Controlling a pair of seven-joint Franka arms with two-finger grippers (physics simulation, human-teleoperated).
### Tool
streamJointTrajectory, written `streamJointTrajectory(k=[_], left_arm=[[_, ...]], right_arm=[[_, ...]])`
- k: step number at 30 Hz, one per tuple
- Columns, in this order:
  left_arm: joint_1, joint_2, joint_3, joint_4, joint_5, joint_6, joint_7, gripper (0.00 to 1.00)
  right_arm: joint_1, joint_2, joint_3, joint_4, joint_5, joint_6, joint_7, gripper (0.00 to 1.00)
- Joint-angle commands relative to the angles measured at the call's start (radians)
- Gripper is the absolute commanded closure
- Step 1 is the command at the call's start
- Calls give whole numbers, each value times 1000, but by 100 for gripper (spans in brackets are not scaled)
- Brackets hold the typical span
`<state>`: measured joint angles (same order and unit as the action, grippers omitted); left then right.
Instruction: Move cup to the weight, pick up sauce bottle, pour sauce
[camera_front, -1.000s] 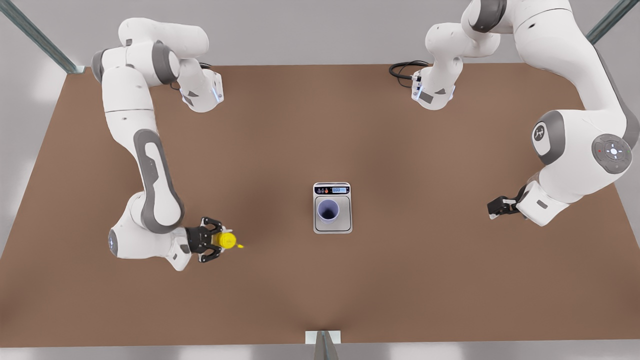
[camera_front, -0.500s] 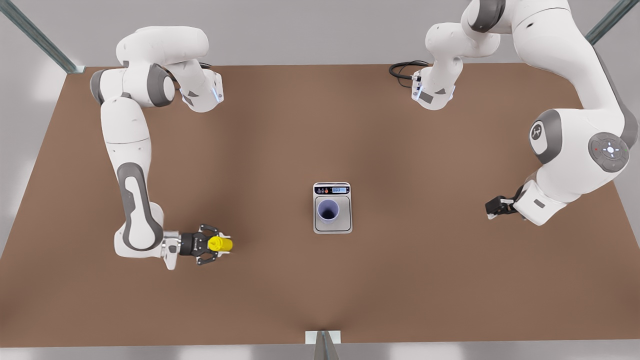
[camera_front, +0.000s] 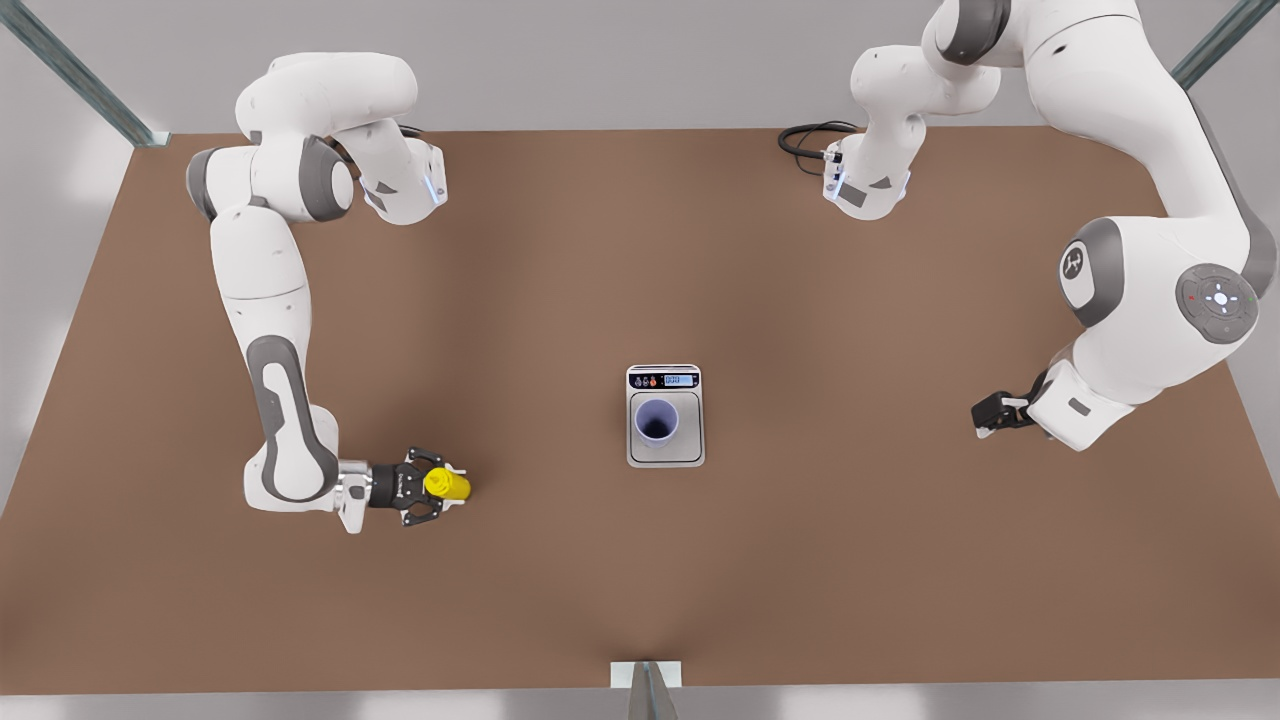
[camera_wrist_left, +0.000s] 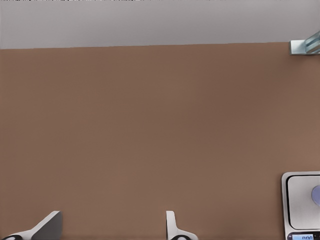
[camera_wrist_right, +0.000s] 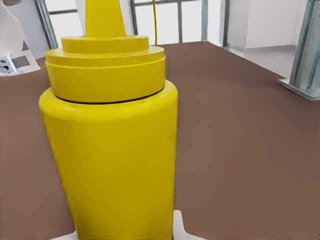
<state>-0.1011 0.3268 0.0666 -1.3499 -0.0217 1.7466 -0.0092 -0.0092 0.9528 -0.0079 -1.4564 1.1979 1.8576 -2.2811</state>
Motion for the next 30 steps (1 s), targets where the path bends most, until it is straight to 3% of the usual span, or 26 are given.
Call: streamJointTrajectory(k=[1, 2, 20, 25, 27, 28, 30], left_arm=[[0, 0, -1, 0, 0, 1, 0, 0], [0, 1, 1, 0, 0, 1, 2, 0], [-3, 6, 1, 0, 0, 1, 0, 0], [-6, 6, -1, 2, 0, 1, 0, 0], [-8, 6, -1, 2, 0, 1, 0, 0], [-8, 6, 1, 2, 0, 1, 0, 0], [-8, 6, -1, 2, 0, 1, 0, 0]], right_arm=[[0, 0, 0, -1, 2, 0, 0, 8], [0, 0, 0, 1, 2, 0, 0, 0], [-46, -2, -3, -1, -12, -77, 2, 0], [-212, -22, -17, 27, -234, -206, 14, 0], [-215, -115, -49, 177, -474, -291, 299, 0], [-204, -131, -44, 312, -656, -328, 627, 0], [-115, -198, -57, 372, -851, -313, 1083, 0]])
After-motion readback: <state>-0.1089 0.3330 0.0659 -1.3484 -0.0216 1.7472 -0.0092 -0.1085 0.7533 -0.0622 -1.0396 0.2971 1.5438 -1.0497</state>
